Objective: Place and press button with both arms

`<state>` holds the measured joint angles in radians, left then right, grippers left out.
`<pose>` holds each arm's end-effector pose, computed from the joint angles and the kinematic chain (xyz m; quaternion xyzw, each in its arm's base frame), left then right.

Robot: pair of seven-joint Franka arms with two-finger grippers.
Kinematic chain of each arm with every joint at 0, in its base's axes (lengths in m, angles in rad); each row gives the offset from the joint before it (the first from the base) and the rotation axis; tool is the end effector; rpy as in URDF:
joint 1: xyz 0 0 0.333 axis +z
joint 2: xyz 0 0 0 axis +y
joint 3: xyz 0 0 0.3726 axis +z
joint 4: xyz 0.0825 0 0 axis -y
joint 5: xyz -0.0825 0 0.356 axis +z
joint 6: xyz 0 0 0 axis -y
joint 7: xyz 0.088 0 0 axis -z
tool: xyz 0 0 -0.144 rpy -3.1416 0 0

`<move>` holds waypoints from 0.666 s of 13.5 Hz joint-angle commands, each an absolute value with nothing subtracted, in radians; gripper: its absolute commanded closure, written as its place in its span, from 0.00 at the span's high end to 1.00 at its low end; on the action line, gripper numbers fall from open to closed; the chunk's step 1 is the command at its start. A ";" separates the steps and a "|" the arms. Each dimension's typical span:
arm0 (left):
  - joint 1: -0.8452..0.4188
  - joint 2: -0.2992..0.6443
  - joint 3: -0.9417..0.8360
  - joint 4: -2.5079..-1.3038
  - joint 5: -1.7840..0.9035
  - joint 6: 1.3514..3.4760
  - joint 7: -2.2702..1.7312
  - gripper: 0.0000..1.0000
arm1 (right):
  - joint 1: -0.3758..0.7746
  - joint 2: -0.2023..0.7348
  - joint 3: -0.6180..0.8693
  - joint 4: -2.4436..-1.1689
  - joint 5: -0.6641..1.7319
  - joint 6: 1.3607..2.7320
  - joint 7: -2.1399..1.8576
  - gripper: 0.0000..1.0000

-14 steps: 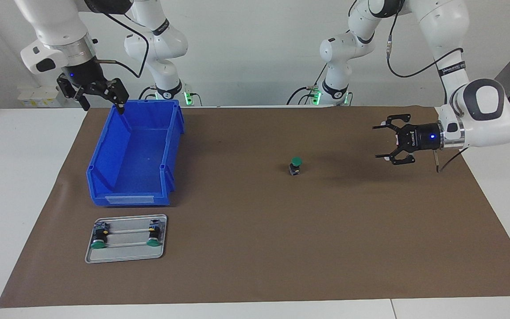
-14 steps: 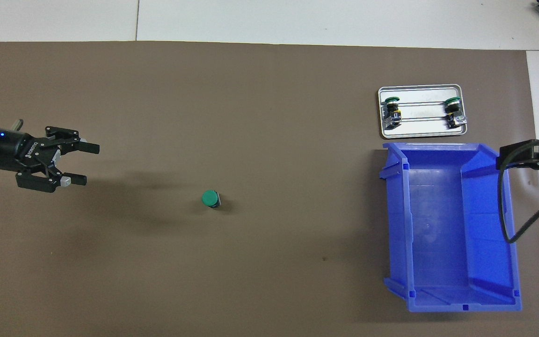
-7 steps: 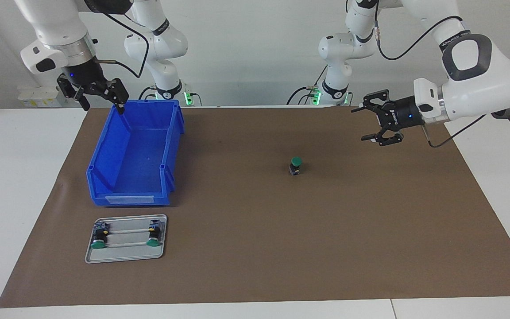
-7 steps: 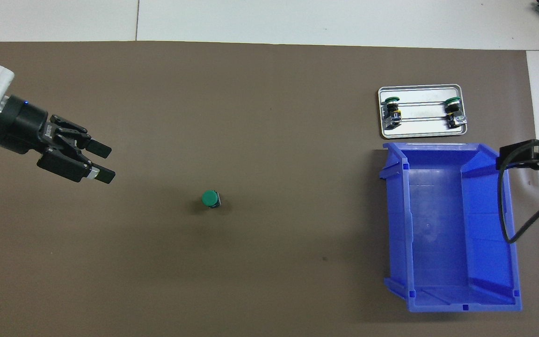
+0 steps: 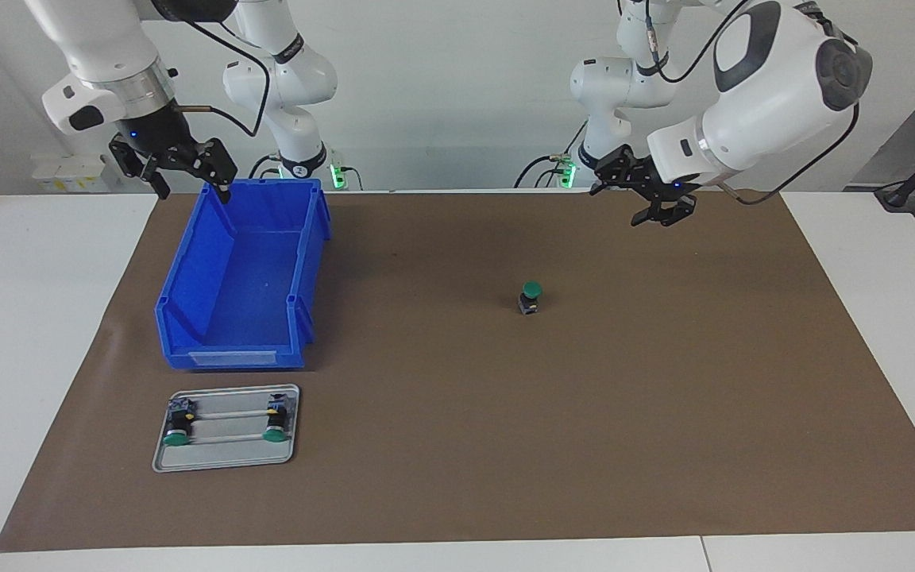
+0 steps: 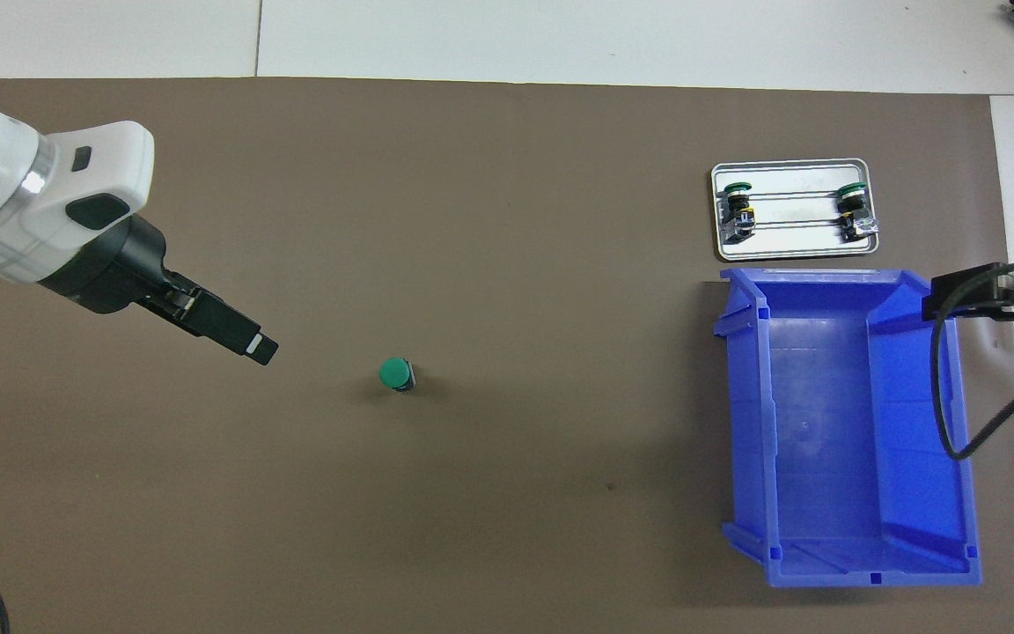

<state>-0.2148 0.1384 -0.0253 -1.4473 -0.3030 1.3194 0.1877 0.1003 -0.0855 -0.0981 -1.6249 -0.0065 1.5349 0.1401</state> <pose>0.5108 -0.1735 0.6133 0.9534 -0.2254 -0.1351 0.1481 0.4911 -0.0024 0.6603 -0.9976 0.0688 0.0025 0.0008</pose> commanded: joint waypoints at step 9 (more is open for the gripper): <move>-0.198 0.094 0.005 -1.454 -0.086 1.539 -0.056 1.00 | 0.092 -0.104 -0.091 -1.658 0.017 1.557 0.123 1.00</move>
<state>-0.2122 0.1066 0.0087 -1.4316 -0.1002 1.5076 -0.1069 0.1012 -0.0854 -0.0980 -1.6316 -0.0059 1.5376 0.1401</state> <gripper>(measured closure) 0.000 0.000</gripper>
